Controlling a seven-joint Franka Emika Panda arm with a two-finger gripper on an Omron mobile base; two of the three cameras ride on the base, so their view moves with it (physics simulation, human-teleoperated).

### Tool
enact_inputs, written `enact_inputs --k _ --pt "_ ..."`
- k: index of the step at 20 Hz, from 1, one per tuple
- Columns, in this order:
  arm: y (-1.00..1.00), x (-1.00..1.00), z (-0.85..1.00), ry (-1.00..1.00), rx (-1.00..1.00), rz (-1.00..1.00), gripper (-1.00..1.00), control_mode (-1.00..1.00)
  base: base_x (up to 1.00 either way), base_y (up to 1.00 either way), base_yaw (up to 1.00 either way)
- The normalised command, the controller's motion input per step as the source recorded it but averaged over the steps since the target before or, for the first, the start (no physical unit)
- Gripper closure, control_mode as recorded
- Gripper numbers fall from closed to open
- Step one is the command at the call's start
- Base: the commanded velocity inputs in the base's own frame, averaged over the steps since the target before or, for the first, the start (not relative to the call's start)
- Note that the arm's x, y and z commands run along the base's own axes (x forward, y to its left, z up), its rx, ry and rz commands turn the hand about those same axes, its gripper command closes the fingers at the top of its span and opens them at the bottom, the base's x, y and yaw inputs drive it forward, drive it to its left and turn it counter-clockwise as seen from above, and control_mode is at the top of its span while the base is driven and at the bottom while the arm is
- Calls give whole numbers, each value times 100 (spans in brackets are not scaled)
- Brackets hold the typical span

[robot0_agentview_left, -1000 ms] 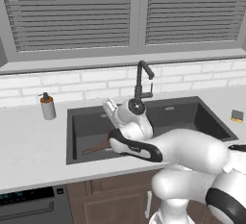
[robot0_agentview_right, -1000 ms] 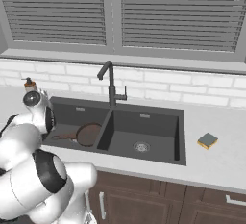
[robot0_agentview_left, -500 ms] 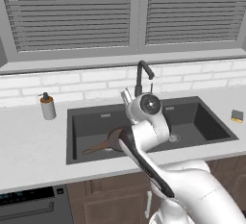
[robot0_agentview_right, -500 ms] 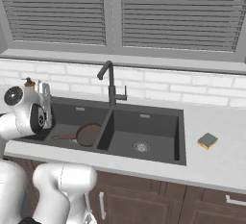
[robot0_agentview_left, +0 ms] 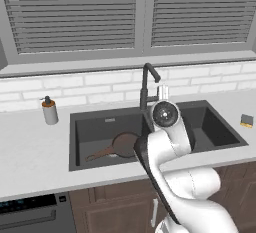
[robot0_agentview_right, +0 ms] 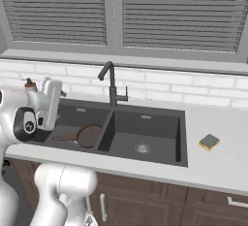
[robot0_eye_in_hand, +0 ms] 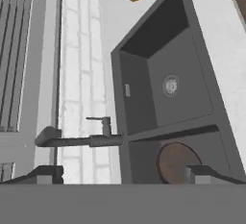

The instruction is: Pick the pan and sponge and place them into the sink. Then turn on the water.

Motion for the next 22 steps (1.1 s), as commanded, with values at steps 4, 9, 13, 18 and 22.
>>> enact_inputs --k 4,9,13,18,22 --pt "-99 -24 56 -4 22 -38 -100 -100 0 0 0" --pt "-100 -8 15 0 26 -45 -100 -100 0 0 0" --pt "-96 0 0 0 27 -38 -100 -100 0 0 0" --pt "-64 7 -1 0 30 -22 -100 -100 0 0 0" --pt "-58 16 -8 -1 30 -18 -100 -100 0 0 0"
